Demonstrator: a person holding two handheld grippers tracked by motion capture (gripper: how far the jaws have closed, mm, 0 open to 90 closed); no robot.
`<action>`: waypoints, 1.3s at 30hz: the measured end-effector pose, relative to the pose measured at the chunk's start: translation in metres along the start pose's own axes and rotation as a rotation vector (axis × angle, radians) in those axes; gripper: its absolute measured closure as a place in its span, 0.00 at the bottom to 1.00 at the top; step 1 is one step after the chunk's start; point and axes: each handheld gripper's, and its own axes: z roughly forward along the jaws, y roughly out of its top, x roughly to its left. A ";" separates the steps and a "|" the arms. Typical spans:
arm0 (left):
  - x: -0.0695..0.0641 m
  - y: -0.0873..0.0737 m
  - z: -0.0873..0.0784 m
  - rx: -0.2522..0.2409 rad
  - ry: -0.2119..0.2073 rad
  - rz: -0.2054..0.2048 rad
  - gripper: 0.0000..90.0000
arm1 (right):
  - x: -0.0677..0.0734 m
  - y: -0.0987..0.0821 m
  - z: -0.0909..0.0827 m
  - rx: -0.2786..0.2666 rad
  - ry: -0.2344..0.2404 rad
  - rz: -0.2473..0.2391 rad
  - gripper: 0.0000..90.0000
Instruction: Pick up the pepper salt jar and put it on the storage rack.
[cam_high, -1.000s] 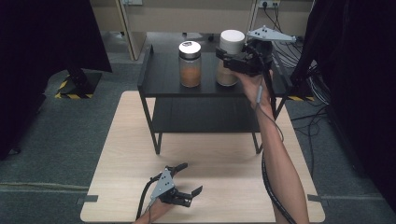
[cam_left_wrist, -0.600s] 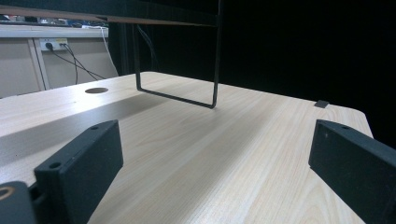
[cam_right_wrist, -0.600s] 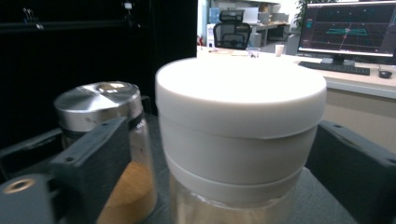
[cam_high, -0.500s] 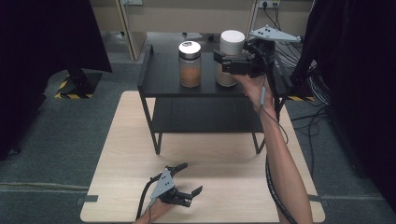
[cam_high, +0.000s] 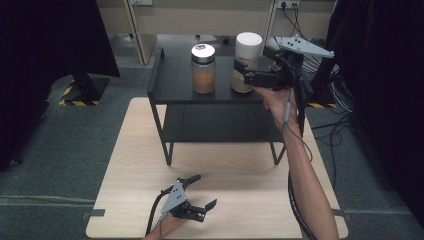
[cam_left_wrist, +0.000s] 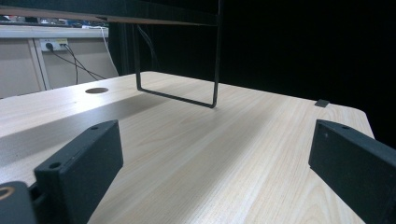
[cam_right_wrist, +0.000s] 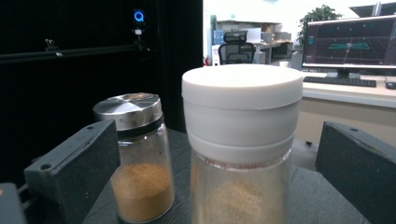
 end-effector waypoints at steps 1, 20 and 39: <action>0.000 0.000 0.000 0.001 0.000 -0.001 0.03 | 0.000 -0.001 -0.003 -0.005 0.004 -0.003 0.00; 0.000 -0.001 0.000 -0.005 -0.002 -0.006 0.02 | 0.005 -0.046 -0.054 -0.053 0.135 -0.046 0.00; 0.000 -0.001 0.000 -0.005 0.001 -0.002 0.02 | 0.017 -0.112 -0.068 -0.055 0.181 -0.047 0.00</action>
